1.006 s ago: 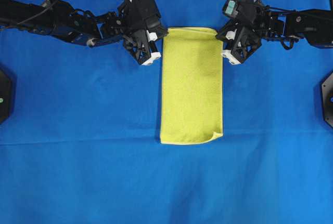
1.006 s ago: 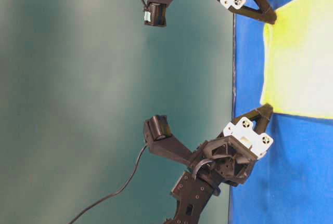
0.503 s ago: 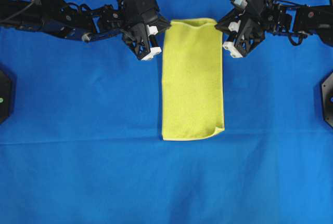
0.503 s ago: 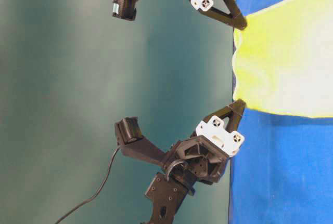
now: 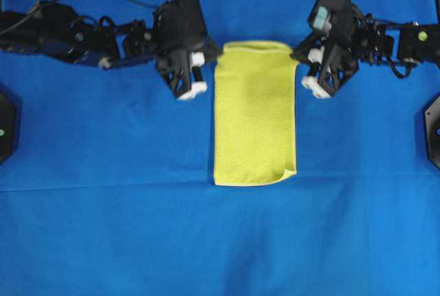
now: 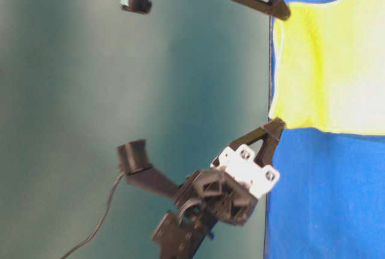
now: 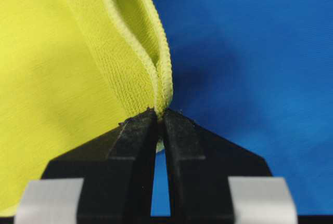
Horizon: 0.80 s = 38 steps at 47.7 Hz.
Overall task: Fold the yellow towel.
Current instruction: 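Fold the top half of the strip down onto the bottom half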
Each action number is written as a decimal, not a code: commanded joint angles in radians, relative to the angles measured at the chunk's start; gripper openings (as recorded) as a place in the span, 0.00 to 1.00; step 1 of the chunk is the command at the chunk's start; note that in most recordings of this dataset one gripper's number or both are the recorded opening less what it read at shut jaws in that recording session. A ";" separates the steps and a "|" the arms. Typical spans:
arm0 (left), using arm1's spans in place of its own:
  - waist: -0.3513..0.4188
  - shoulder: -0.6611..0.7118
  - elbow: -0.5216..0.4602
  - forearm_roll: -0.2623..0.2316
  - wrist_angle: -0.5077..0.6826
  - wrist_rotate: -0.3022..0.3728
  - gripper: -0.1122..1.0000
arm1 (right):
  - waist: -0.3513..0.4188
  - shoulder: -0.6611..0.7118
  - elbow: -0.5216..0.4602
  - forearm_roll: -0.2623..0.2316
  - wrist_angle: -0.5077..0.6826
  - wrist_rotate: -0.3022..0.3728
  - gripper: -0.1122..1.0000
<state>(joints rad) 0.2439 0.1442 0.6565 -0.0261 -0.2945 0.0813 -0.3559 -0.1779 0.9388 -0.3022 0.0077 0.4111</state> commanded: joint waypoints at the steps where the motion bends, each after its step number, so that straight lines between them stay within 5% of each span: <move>1: -0.052 -0.060 0.006 0.002 0.002 0.002 0.12 | 0.058 -0.060 0.002 0.023 0.031 0.003 0.15; 23: -0.336 -0.051 0.043 -0.002 0.060 -0.020 0.12 | 0.356 -0.035 0.005 0.097 0.054 0.107 0.15; 38: -0.417 0.015 0.029 -0.003 0.055 -0.074 0.12 | 0.505 0.044 -0.038 0.098 0.081 0.206 0.15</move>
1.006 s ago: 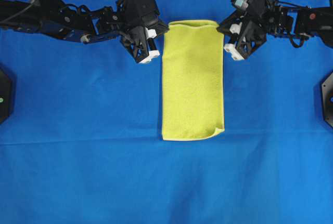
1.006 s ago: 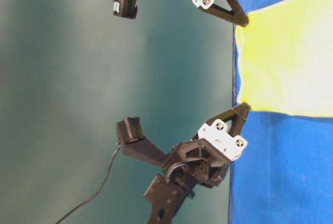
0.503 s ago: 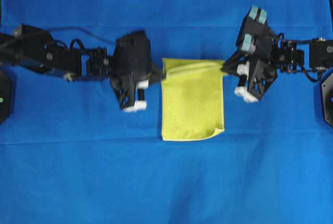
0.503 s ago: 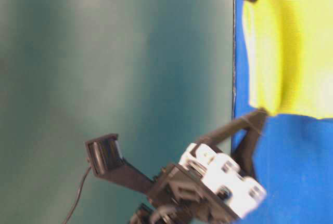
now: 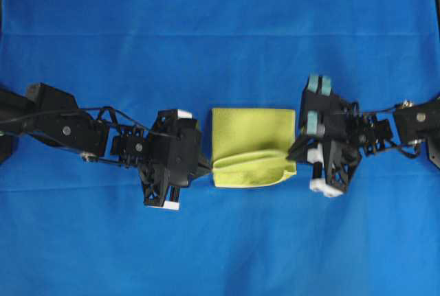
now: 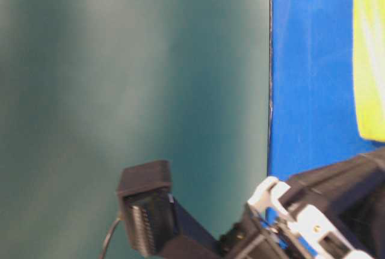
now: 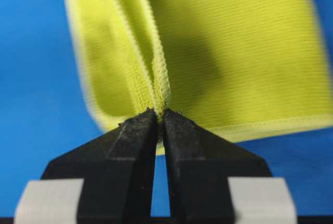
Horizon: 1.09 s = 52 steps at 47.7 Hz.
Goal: Fold the yellow towel.
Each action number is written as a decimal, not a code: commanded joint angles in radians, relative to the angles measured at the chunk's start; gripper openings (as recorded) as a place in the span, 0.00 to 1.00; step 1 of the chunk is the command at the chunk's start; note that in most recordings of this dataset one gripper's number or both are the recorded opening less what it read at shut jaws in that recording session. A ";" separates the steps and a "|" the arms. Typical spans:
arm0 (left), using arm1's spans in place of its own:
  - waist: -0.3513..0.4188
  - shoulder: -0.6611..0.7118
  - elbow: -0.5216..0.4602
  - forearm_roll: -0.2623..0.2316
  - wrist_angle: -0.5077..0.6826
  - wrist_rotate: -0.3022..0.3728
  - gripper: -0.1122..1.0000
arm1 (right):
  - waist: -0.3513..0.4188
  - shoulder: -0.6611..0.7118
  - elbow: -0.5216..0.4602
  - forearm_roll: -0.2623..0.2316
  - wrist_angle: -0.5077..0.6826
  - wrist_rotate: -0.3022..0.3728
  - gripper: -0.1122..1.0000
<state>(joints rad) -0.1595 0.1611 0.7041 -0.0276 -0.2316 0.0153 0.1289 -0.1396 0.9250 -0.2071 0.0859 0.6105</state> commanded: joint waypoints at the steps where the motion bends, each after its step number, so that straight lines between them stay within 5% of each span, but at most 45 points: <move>1: -0.015 0.003 -0.020 -0.002 -0.008 -0.009 0.12 | 0.025 0.011 -0.028 0.003 0.003 0.011 0.15; 24: -0.025 0.046 -0.051 -0.002 -0.017 -0.012 0.13 | 0.058 0.066 -0.044 0.005 0.002 0.035 0.15; 29: -0.025 0.046 -0.052 -0.002 -0.017 -0.011 0.24 | 0.067 0.066 -0.048 0.005 0.000 0.040 0.16; 36: -0.028 0.037 -0.052 -0.002 -0.011 -0.011 0.54 | 0.095 0.064 -0.060 0.005 0.005 0.040 0.49; 40: -0.029 0.021 -0.051 -0.002 -0.005 -0.011 0.59 | 0.112 0.061 -0.071 0.005 0.009 0.040 0.66; 52: -0.046 -0.087 -0.044 -0.002 0.075 -0.009 0.57 | 0.163 -0.002 -0.110 0.005 0.087 0.040 0.62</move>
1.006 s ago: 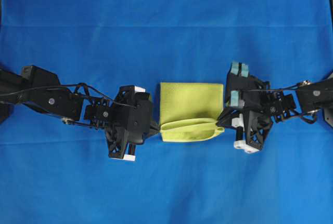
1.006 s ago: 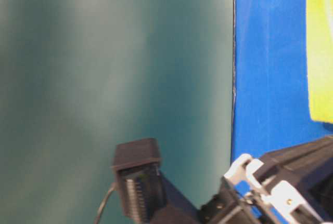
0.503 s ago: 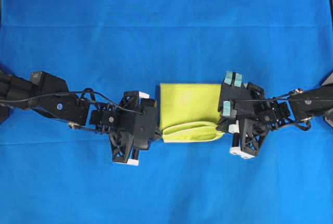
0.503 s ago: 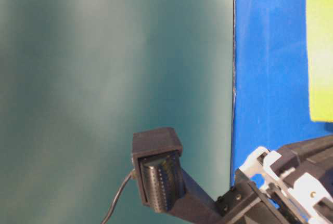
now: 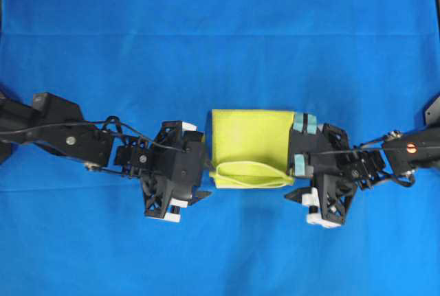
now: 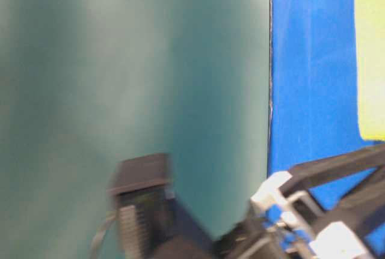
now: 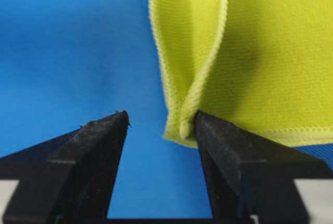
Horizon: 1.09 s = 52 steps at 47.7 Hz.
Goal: Fold the yellow towel.
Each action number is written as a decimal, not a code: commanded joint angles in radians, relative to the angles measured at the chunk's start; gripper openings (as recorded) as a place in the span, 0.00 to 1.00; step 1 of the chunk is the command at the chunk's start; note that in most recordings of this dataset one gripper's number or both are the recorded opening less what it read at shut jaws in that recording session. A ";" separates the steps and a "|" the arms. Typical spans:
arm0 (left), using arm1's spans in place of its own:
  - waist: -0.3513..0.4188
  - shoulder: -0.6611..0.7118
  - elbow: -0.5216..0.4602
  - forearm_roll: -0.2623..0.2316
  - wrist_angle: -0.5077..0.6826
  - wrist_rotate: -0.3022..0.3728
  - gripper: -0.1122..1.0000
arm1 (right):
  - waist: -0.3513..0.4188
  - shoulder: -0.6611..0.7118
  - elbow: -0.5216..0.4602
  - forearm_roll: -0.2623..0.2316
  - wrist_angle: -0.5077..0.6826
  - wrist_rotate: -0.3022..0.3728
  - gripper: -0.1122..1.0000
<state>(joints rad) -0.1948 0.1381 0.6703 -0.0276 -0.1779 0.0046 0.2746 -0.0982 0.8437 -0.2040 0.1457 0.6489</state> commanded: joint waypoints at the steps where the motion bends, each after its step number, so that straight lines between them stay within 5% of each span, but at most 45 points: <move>1: -0.014 -0.077 -0.011 -0.002 0.031 0.002 0.57 | 0.021 -0.052 -0.032 0.002 0.038 0.002 0.62; 15: -0.040 -0.270 0.020 0.000 0.152 0.003 0.57 | 0.055 -0.233 -0.046 -0.021 0.173 -0.008 0.62; 27: -0.040 -0.451 0.103 0.000 0.155 0.009 0.57 | 0.043 -0.468 0.021 -0.137 0.198 0.000 0.62; 52: 0.014 -0.888 0.377 0.000 0.144 0.014 0.57 | -0.075 -0.928 0.206 -0.287 0.241 0.000 0.62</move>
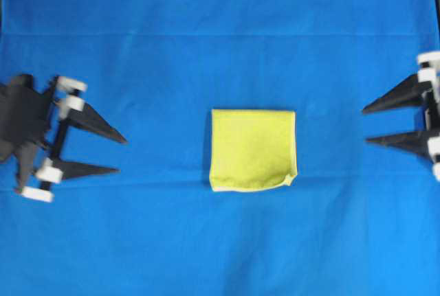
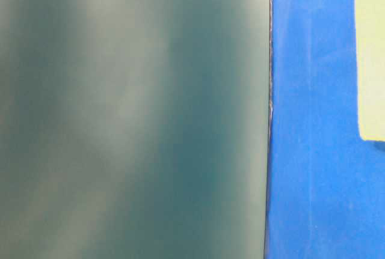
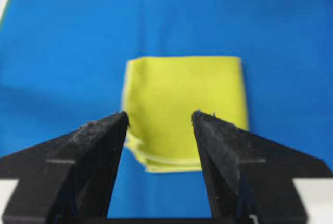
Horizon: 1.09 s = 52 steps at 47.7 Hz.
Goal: Fold the yellow towel.
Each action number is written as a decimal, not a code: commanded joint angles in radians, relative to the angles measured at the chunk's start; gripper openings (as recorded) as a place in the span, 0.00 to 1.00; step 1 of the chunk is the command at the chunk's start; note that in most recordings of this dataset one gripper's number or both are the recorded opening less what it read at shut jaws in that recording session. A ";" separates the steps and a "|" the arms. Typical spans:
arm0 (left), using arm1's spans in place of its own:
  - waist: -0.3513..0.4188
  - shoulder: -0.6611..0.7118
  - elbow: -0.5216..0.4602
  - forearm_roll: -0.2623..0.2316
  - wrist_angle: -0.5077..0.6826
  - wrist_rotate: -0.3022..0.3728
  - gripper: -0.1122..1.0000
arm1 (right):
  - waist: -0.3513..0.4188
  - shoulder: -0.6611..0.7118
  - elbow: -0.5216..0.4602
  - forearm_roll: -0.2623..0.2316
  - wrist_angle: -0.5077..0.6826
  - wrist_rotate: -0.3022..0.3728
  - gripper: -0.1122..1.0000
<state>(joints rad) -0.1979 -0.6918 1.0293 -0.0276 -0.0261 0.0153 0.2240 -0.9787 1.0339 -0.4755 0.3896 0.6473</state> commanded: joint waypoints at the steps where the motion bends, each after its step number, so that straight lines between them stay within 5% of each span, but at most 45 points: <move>1: 0.021 -0.074 0.032 0.000 -0.008 0.003 0.57 | -0.032 -0.063 0.025 -0.017 -0.003 0.002 0.62; 25: 0.186 -0.442 0.348 0.000 -0.044 -0.012 0.57 | -0.218 -0.272 0.268 -0.021 -0.094 0.005 0.62; 52: 0.190 -0.466 0.362 0.000 -0.040 -0.012 0.57 | -0.227 -0.258 0.276 -0.017 -0.103 0.008 0.62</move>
<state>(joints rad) -0.0107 -1.1689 1.4021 -0.0276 -0.0598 0.0031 -0.0015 -1.2517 1.3223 -0.4939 0.2961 0.6535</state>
